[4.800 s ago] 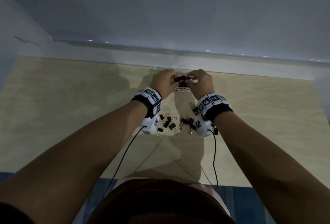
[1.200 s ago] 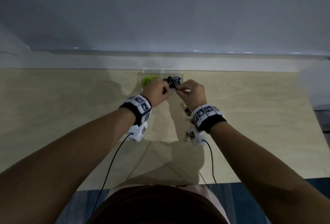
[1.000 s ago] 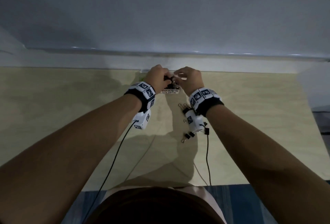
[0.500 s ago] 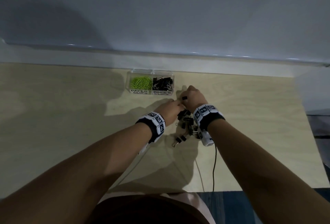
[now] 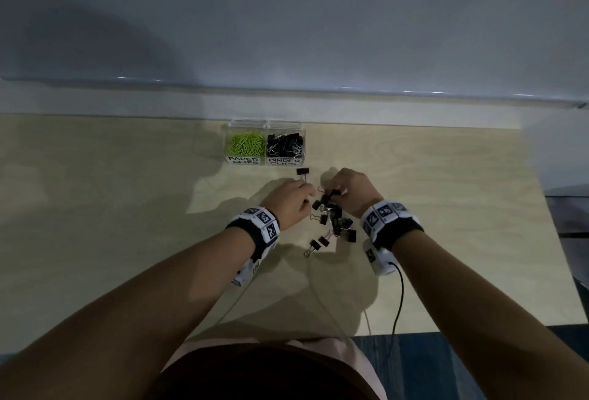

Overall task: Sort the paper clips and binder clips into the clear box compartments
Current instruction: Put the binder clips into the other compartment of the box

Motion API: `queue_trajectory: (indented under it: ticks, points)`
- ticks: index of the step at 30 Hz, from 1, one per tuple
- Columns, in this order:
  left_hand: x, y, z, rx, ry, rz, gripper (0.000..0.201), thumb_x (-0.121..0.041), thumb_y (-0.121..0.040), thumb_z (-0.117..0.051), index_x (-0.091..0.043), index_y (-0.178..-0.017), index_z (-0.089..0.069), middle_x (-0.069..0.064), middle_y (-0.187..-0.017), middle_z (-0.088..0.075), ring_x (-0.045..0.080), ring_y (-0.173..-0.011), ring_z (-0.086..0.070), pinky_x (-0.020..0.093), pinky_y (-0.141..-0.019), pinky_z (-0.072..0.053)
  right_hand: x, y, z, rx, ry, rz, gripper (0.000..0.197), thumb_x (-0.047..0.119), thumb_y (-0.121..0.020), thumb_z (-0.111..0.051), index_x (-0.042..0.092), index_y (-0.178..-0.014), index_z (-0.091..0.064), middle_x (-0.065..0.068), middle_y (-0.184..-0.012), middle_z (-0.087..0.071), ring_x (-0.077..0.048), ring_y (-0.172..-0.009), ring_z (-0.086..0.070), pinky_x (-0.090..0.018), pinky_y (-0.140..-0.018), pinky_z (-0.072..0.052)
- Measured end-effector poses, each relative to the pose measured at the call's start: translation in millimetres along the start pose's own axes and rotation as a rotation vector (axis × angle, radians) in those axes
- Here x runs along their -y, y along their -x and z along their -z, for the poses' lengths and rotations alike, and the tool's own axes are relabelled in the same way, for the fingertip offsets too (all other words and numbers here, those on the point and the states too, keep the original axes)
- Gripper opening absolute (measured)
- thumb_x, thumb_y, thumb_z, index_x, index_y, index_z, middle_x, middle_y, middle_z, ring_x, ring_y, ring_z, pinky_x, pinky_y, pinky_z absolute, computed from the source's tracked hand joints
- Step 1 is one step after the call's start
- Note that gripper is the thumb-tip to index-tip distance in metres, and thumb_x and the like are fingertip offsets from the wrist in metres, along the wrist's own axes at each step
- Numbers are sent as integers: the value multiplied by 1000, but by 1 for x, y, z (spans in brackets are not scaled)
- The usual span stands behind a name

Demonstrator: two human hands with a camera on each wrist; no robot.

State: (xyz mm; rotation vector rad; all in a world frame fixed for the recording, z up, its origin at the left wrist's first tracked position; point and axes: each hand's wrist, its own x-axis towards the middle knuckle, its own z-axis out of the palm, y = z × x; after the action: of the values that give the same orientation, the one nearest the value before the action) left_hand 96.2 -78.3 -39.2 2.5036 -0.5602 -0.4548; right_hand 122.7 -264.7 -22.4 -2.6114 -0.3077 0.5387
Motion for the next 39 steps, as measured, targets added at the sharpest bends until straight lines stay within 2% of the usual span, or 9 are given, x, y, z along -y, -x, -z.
queue_trajectory:
  ticks: [5, 13, 17, 21, 25, 28, 30, 35, 39]
  points:
    - [-17, -2, -12, 6, -53, -58, 31, -13, -91, -50, -5, -120, -58, 12, -106, -53, 26, -90, -54, 39, -79, -49, 5, 9, -13, -22, 43, 46, 22, 6, -81, -61, 8, -100, -71, -16, -99, -60, -33, -90, -58, -39, -84, -48]
    - [-22, -1, -14, 103, -244, -122, 30, -12, -92, -51, -6, -121, -57, 11, -122, -53, 31, -110, -48, 40, -93, -45, 3, 22, -31, -44, 137, 17, 29, 10, -89, -55, 10, -117, -63, -14, -119, -54, -35, -103, -49, -44, -86, -51]
    - [-20, 2, -16, 145, -303, -149, 25, -8, -92, -50, -8, -115, -59, 8, -118, -58, 31, -104, -52, 45, -88, -47, 3, 24, -33, -72, 124, 19, 24, 13, -90, -55, 11, -110, -67, -14, -111, -56, -33, -99, -50, -41, -82, -52]
    - [-14, 6, -13, 157, -359, -178, 20, -6, -90, -50, -4, -107, -60, 13, -106, -59, 32, -95, -55, 44, -83, -49, 9, 19, -29, -148, -2, 21, 16, 9, -85, -58, 1, -87, -71, -21, -91, -61, -36, -82, -58, -41, -72, -52]
    - [5, 12, -14, 159, -360, -226, 15, -5, -82, -61, 2, -94, -64, 17, -95, -63, 32, -82, -59, 45, -70, -54, 17, 12, -16, -241, -149, -57, 10, 2, -79, -63, 2, -80, -73, -16, -84, -67, -29, -76, -63, -30, -71, -51]
    - [6, 16, -7, 184, -341, -234, 20, -13, -90, -50, 0, -104, -59, 16, -105, -61, 33, -95, -57, 43, -86, -46, 37, 3, 3, -334, -274, -91, 11, 8, -81, -68, 4, -90, -73, -10, -90, -71, -19, -76, -66, -26, -77, -54]
    - [8, 19, -1, 207, -308, -215, 24, -17, -94, -46, -4, -112, -55, 13, -112, -58, 30, -105, -52, 37, -89, -39, 57, -11, 19, -344, -298, -52, 14, 11, -82, -69, 6, -94, -73, -10, -94, -72, -18, -82, -67, -27, -82, -54]
    - [23, 26, 24, 128, -240, -154, 21, -18, -90, -48, -7, -104, -59, 9, -105, -62, 26, -98, -54, 34, -83, -41, 97, -63, 37, -190, -258, -50, 15, 13, -85, -66, 12, -99, -72, -4, -98, -72, -12, -81, -65, -21, -81, -53]
    - [22, 16, 46, 74, -199, -96, 25, -19, -92, -50, -9, -114, -58, 7, -118, -55, 24, -100, -55, 33, -84, -43, 105, -81, 39, -86, -113, -14, 21, 11, -83, -67, 14, -104, -70, -7, -111, -67, -19, -101, -62, -26, -92, -49]
